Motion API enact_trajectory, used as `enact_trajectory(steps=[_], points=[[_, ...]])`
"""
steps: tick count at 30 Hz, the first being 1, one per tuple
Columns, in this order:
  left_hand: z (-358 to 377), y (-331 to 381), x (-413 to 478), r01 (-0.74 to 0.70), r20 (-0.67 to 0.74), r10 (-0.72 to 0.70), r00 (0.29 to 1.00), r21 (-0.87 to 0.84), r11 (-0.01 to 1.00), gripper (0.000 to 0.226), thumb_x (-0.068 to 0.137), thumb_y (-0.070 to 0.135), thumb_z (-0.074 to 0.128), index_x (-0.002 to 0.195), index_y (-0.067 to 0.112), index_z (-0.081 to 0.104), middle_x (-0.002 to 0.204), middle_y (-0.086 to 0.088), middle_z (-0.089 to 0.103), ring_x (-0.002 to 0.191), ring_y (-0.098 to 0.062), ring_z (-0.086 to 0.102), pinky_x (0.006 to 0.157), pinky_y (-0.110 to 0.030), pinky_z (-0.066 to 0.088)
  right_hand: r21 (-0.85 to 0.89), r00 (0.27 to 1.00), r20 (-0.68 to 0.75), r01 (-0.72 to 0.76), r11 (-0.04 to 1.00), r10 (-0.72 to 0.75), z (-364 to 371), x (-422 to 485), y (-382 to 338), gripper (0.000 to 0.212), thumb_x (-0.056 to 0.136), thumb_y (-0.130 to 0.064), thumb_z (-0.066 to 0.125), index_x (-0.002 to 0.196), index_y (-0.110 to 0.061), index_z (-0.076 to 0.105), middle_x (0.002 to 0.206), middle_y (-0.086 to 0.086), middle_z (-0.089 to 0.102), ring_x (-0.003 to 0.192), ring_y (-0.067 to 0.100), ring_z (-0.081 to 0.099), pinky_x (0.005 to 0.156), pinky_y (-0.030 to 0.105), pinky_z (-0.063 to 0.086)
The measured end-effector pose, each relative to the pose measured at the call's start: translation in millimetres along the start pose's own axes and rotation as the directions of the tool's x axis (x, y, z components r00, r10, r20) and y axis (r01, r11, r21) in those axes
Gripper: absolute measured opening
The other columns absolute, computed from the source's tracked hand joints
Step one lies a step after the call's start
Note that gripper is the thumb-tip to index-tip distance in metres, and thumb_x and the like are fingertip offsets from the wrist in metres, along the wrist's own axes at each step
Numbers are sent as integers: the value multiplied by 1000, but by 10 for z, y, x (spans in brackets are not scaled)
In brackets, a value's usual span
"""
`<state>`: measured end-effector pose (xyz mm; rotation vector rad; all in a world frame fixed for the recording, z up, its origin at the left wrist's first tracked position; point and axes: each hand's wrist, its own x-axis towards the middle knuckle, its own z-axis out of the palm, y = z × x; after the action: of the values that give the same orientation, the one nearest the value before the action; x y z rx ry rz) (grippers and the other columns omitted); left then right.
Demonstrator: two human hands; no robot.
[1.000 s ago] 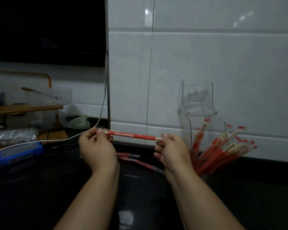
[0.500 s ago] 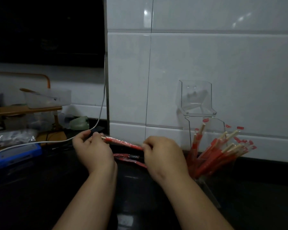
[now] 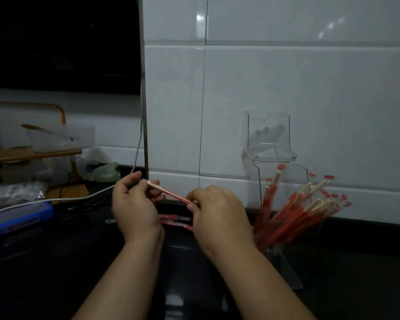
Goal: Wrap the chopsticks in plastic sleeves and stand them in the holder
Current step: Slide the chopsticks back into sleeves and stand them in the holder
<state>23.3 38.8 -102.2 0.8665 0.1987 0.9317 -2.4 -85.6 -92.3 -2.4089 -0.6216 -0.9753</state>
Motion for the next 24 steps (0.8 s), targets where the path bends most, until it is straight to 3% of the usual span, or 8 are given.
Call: enact_trajectory(steps=[4, 7, 12, 17, 24], points=[[15, -52, 33, 61, 0, -61, 998, 65, 996, 24, 101, 8, 39, 97, 21, 59, 83, -14, 64, 54, -15, 49, 46, -24, 39, 42, 981, -192, 6, 999, 2, 43, 27, 8, 8, 87, -17, 63, 88, -20, 70, 79, 1, 59, 73, 26, 56, 61, 37, 47], [-4, -85, 15, 77, 14, -81, 997, 188, 979, 22, 99, 11, 43, 95, 23, 61, 88, -9, 67, 61, -15, 51, 52, -28, 39, 94, 939, -343, 59, 994, -24, -27, 47, 6, 11, 87, -14, 62, 93, -18, 70, 84, 0, 60, 74, 23, 55, 63, 35, 47], [-1, -63, -27, 89, 29, -100, 995, 254, 963, 20, 98, 14, 46, 91, 24, 62, 88, -6, 64, 66, -15, 51, 57, -29, 40, 129, 845, -522, 211, 969, -114, -163, 30, -46, 17, 87, -4, 62, 100, -10, 70, 91, 3, 66, 80, 22, 59, 70, 36, 50], [-16, -76, -20, 100, 29, -114, 993, 295, 950, 19, 99, 18, 47, 95, 23, 64, 89, -4, 64, 70, -16, 53, 59, -31, 41, 73, 767, -604, 325, 943, -218, -275, 15, -14, 23, 84, 8, 63, 104, -2, 71, 94, 10, 70, 84, 26, 65, 72, 42, 53], [-21, -101, 11, 123, 37, -140, 989, 299, 946, 17, 99, 17, 46, 96, 20, 63, 84, -4, 62, 65, -15, 50, 54, -28, 38, 63, 741, -661, 214, 975, -120, -403, 60, 60, 15, 93, -2, 60, 105, -3, 69, 94, 7, 69, 84, 23, 64, 73, 38, 54]])
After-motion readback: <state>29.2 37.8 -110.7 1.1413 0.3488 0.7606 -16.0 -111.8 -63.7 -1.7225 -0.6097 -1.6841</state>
